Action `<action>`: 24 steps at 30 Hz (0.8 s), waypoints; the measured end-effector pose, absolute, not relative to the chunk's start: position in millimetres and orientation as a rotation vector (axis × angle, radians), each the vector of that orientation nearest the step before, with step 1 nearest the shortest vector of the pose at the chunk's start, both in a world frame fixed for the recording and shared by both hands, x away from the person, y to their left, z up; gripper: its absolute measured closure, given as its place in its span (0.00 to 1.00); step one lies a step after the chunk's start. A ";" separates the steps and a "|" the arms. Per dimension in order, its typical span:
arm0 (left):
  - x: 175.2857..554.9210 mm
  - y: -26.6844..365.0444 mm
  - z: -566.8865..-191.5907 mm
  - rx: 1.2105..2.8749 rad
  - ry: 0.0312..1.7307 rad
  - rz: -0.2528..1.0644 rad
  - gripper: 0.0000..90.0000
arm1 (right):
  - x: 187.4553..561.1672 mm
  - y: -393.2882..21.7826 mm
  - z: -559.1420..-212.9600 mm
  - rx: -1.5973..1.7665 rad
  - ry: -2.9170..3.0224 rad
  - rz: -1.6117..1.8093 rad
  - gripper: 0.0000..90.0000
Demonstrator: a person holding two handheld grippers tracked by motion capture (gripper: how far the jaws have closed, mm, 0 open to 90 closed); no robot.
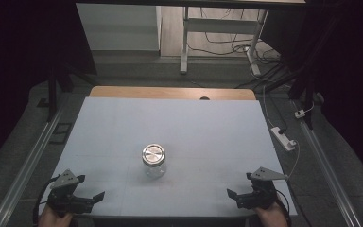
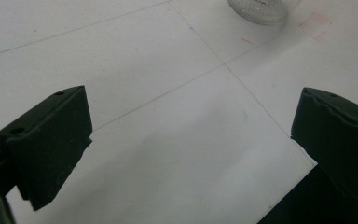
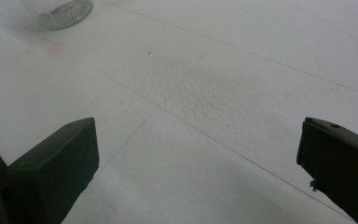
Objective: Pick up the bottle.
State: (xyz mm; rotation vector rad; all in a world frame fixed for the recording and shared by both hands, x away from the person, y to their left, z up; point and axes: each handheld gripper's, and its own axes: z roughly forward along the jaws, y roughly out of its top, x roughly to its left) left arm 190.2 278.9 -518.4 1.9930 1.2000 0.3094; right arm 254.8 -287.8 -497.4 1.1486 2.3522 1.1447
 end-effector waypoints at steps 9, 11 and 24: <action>192.7 274.6 -516.2 2.006 1.156 0.309 0.00 | 255.0 -287.2 -497.6 1.147 2.358 1.140 0.00; 193.9 273.1 -515.4 2.008 1.141 0.299 0.00 | 255.0 -287.1 -497.7 1.146 2.359 1.140 0.00; 202.2 265.7 -513.2 2.006 1.037 0.275 0.00 | 255.3 -286.9 -497.8 1.146 2.364 1.142 0.00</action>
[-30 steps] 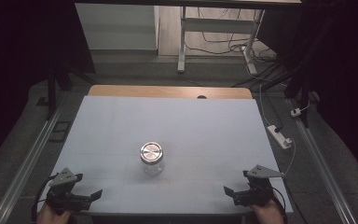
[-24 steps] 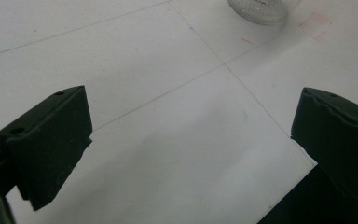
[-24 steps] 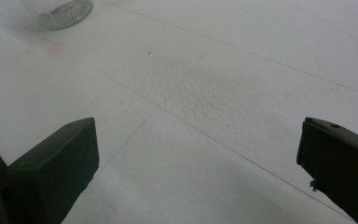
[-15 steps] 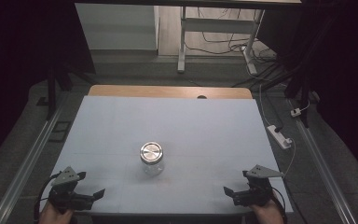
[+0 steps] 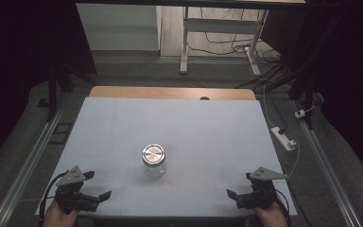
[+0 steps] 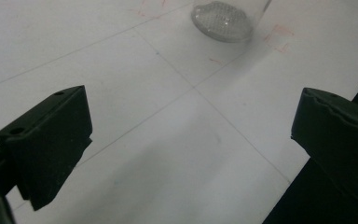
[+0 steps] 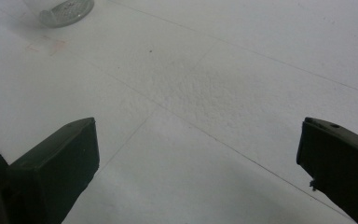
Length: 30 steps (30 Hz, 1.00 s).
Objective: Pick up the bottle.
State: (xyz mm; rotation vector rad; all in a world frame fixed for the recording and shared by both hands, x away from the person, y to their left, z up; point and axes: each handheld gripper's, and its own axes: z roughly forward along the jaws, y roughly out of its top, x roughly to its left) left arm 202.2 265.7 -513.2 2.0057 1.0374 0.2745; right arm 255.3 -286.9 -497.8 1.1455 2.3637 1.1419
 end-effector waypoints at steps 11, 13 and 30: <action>211.3 257.3 -512.2 2.010 0.991 0.274 0.00 | 255.7 -286.9 -497.9 1.145 2.367 1.142 0.00; 213.5 255.3 -512.1 2.004 0.987 0.268 0.00 | 256.0 -286.9 -498.0 1.145 2.367 1.141 0.00; 232.2 230.2 -510.5 2.016 0.932 0.259 0.00 | 256.5 -286.3 -498.3 1.143 2.375 1.134 0.00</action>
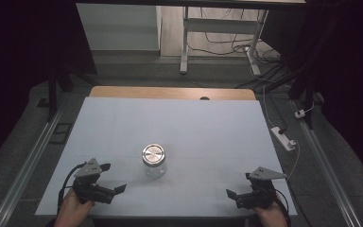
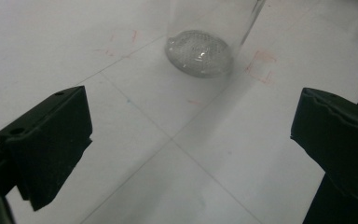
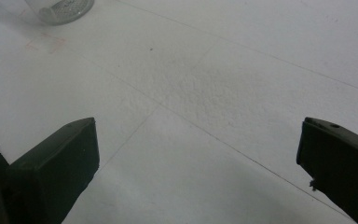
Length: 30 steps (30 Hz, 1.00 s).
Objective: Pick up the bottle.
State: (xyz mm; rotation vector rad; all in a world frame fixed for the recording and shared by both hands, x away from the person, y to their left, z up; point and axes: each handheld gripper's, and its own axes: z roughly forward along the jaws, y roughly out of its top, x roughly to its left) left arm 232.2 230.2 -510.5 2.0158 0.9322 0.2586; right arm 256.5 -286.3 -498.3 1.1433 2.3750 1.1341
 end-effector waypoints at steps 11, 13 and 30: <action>254.7 207.9 -509.6 2.054 0.904 0.252 0.00 | 256.4 -285.9 -498.3 1.136 2.380 1.129 0.00; 259.1 202.4 -509.2 2.062 0.899 0.255 0.00 | 256.4 -285.9 -498.3 1.136 2.381 1.130 0.00; 298.4 162.4 -512.0 2.107 0.787 0.236 0.00 | 256.4 -285.4 -498.5 1.130 2.387 1.127 0.00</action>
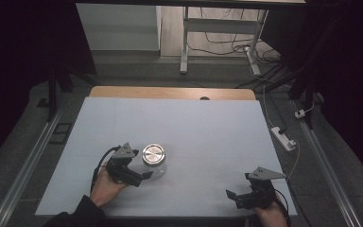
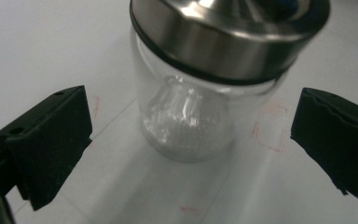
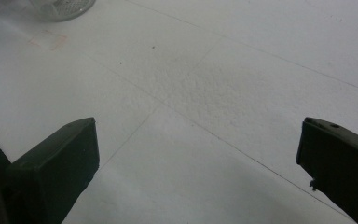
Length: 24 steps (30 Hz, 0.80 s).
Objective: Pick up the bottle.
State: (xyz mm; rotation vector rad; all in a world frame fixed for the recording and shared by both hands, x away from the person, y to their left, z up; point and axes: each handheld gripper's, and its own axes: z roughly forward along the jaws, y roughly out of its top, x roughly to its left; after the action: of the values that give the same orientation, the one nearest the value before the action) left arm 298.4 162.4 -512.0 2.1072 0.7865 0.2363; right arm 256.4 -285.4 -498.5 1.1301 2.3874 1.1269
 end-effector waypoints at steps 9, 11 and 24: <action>312.4 142.9 -517.3 2.139 0.728 0.238 0.00 | 256.3 -284.9 -498.6 1.124 2.395 1.120 0.00; 313.8 140.3 -518.0 2.150 0.714 0.242 0.00 | 256.3 -284.9 -498.7 1.123 2.396 1.122 0.00; 315.7 138.5 -518.3 2.160 0.648 0.261 0.16 | 256.4 -284.1 -498.9 1.118 2.402 1.114 0.00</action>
State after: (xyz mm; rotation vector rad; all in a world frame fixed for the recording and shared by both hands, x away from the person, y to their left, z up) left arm 315.7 138.5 -518.3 2.1602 0.6484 0.2607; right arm 256.4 -284.1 -498.9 1.1184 2.4022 1.1140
